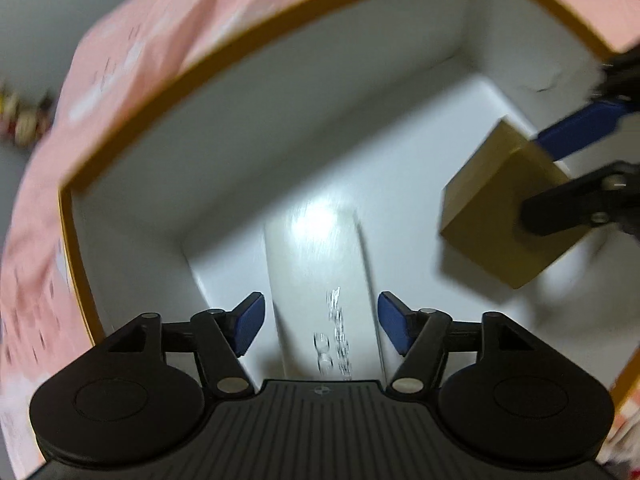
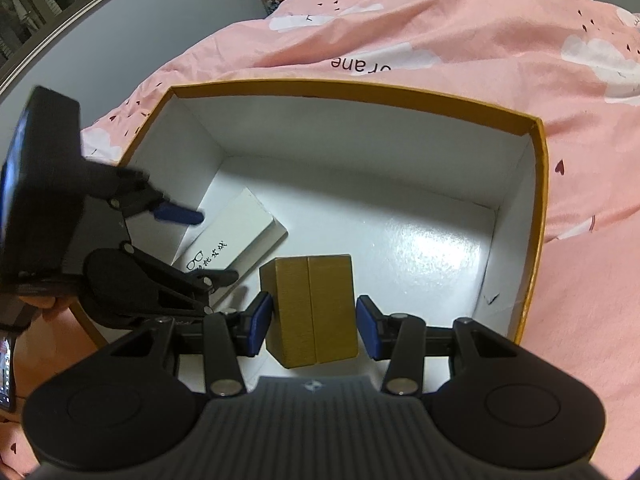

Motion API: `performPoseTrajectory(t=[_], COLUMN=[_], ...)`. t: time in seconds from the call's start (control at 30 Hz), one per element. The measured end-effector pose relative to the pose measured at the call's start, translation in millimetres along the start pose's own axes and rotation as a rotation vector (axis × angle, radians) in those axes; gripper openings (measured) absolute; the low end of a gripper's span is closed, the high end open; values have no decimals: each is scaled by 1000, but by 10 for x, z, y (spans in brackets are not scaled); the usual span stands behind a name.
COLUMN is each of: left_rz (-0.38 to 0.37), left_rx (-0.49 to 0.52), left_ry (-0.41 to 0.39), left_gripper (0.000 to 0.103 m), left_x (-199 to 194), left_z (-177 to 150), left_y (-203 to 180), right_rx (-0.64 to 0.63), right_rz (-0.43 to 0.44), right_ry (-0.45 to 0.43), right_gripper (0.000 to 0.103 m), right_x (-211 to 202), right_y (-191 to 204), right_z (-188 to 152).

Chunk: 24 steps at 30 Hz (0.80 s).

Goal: Organize objects
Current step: 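Lower the white glasses case into the box and open the left tool, then lower the gold box into the box corner and open the right tool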

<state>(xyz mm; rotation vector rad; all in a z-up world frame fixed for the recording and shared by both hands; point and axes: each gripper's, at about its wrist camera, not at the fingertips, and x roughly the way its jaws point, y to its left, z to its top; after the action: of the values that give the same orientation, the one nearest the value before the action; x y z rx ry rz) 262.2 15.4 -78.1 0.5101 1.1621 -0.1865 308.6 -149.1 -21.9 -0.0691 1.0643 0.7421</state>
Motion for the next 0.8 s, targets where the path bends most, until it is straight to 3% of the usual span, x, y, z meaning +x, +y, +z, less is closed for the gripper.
performPoseTrajectory(t=[0.2, 0.33, 0.4, 0.47, 0.5, 0.67, 0.8], left_rz=[-40, -8, 4, 10, 10, 36, 82], left_rx=[99, 227, 297, 336, 347, 347, 317], left_ry=[-109, -147, -140, -100, -77, -52, -3], left_gripper=[78, 74, 71, 48, 45, 37, 36], left_x=[-75, -21, 32, 95, 125, 128, 144], left_z=[165, 231, 243, 247, 243, 200, 156], left_y=[29, -73, -156, -187, -191, -131, -18], right_rx=[-55, -88, -93, -98, -101, -116, -137], right_rz=[-56, -98, -106, -110, -112, -113, -105], right_ry=[5, 17, 22, 27, 29, 36, 37], right_gripper=[48, 48, 48, 48, 48, 48, 48], right_x=[46, 78, 88, 94, 98, 144, 187], right_y=[59, 54, 41, 30, 29, 37, 78], right_z=[85, 112, 120, 125, 126, 141, 162])
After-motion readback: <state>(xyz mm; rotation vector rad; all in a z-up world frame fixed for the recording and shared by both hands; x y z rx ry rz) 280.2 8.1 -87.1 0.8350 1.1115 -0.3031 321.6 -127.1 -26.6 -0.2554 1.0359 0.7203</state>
